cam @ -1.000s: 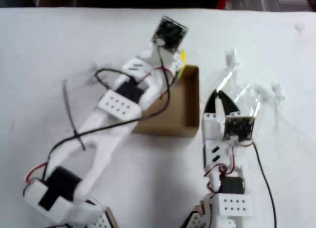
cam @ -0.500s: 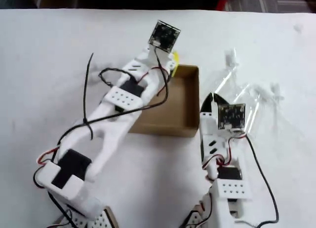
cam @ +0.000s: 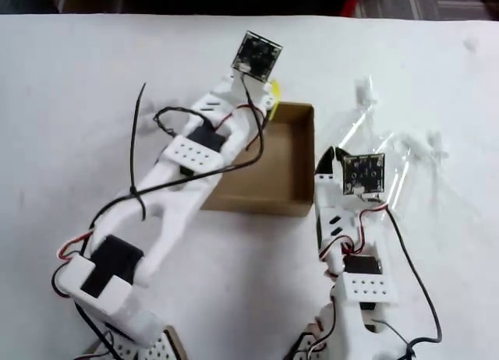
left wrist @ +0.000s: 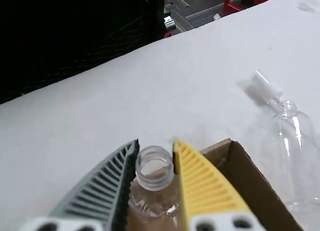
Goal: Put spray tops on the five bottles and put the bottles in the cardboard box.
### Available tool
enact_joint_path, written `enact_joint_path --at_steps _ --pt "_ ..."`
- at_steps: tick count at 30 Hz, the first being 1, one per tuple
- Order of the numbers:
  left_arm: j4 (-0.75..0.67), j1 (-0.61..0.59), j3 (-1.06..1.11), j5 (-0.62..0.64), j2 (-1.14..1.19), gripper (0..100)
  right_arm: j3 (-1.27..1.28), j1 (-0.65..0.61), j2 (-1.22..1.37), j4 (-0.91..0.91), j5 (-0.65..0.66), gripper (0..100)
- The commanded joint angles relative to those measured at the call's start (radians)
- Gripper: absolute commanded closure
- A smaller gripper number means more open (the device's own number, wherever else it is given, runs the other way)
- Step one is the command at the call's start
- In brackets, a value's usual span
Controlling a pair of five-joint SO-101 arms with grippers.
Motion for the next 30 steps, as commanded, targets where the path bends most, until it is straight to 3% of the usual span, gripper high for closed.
enact_joint_path --at_steps 1,12,24,30 --pt "-0.031 -0.015 -0.028 -0.011 -0.005 98 -0.049 0.005 0.002 -0.024 0.015 98.4" --pt "-0.138 -0.019 -0.006 -0.011 0.051 98 -0.049 0.004 0.005 -0.024 0.015 98.4" --pt "-0.130 -0.015 -0.002 -0.011 0.062 97 -0.051 0.004 0.007 -0.024 0.015 98.4" --pt "-0.098 -0.019 -0.002 -0.003 0.061 89 -0.051 0.004 0.007 -0.024 0.015 98.4"
